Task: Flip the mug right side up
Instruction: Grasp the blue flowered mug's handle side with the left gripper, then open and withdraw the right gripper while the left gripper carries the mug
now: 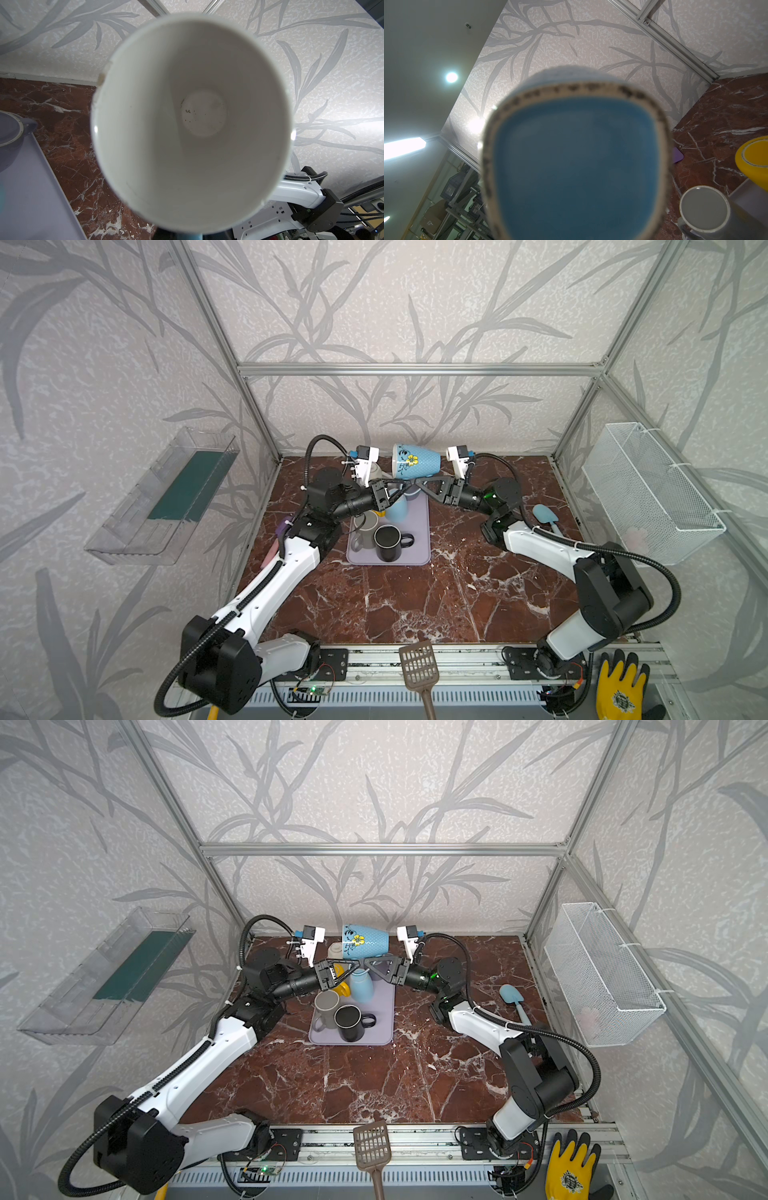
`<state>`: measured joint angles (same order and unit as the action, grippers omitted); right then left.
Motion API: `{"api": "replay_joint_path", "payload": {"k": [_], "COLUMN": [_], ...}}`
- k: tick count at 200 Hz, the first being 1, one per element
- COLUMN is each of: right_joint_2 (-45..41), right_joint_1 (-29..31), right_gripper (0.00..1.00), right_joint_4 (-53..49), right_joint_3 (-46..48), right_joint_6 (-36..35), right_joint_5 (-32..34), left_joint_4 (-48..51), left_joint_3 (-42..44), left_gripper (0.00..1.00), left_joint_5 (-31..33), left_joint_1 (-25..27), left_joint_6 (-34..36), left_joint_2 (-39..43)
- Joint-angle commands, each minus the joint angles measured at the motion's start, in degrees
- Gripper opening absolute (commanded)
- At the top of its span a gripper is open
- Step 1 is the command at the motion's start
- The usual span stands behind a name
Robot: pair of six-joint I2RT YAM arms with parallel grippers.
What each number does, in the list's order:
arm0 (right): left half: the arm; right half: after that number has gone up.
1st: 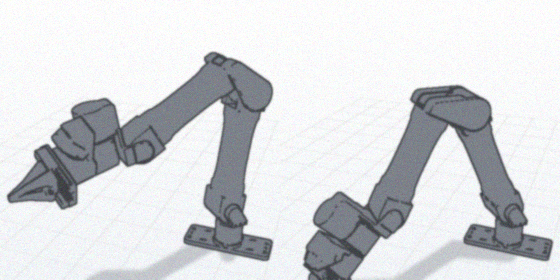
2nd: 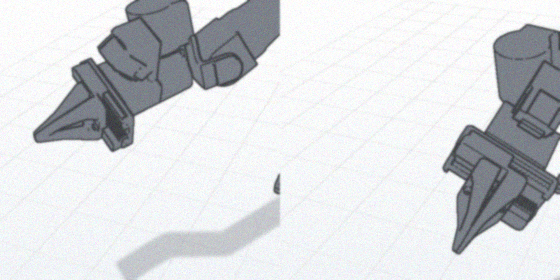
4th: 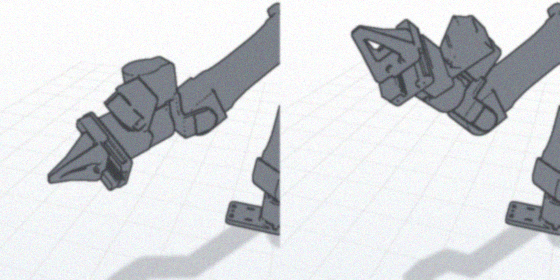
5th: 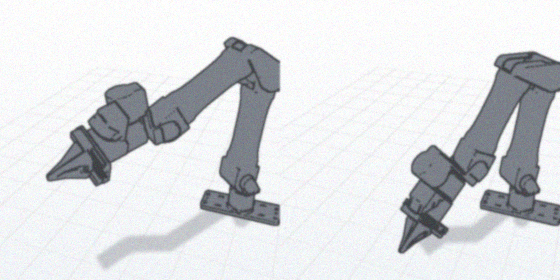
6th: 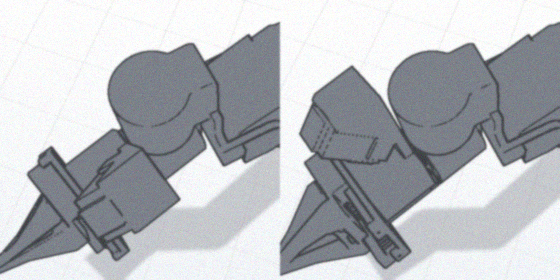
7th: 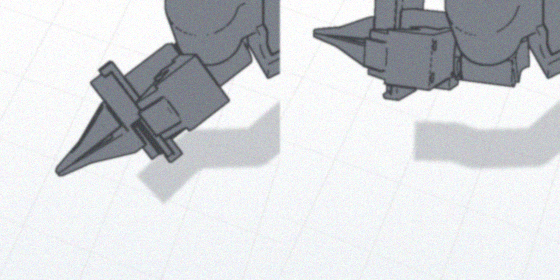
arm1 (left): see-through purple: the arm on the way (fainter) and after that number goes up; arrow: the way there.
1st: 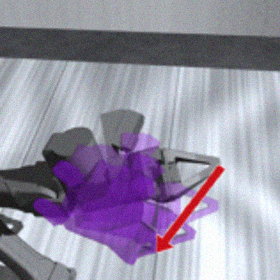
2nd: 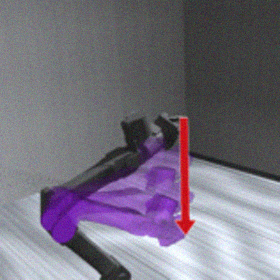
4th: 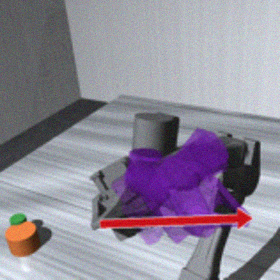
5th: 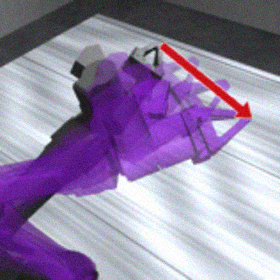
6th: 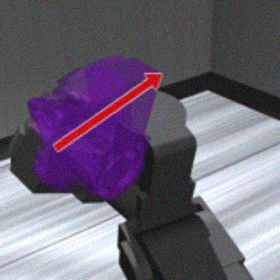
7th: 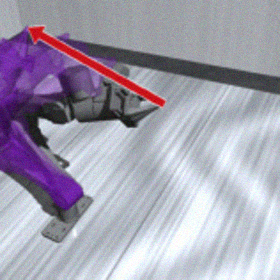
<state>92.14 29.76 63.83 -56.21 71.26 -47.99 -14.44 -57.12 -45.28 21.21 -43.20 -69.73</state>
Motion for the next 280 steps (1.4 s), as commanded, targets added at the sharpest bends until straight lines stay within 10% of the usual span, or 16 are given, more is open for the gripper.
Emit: {"api": "replay_joint_path", "payload": {"k": [1, 34, 136, 280], "right_joint_2": [-1.6, -2.9, -3.4, -15.8], "right_joint_1": [0.9, 0.9, 0.9, 0.9], "right_gripper": [0.04, 0.29, 0.48, 0.49], "right_joint_4": [0.1, -4.9, -7.7, -53.1], "right_joint_3": [-2.4, -2.3, -0.3, 0.0], "right_joint_6": [-3.7, -7.2, -9.2, -38.4], "right_joint_5": [-1.4, -1.5, -1.6, 14.6], "left_joint_4": [0.2, 1.0, 6.8, 40.1], "left_joint_3": [-0.3, -0.2, -1.2, -12.1], "left_gripper": [0.00, 0.00, 0.00, 0.00], "left_joint_5": [0.4, 1.5, 6.9, 29.8], "left_joint_1": [-0.3, -0.5, -1.7, -6.3], "left_joint_6": [1.7, 2.3, 5.1, 22.5], "left_joint_2": [1.5, 2.6, 5.4, 2.1]}}
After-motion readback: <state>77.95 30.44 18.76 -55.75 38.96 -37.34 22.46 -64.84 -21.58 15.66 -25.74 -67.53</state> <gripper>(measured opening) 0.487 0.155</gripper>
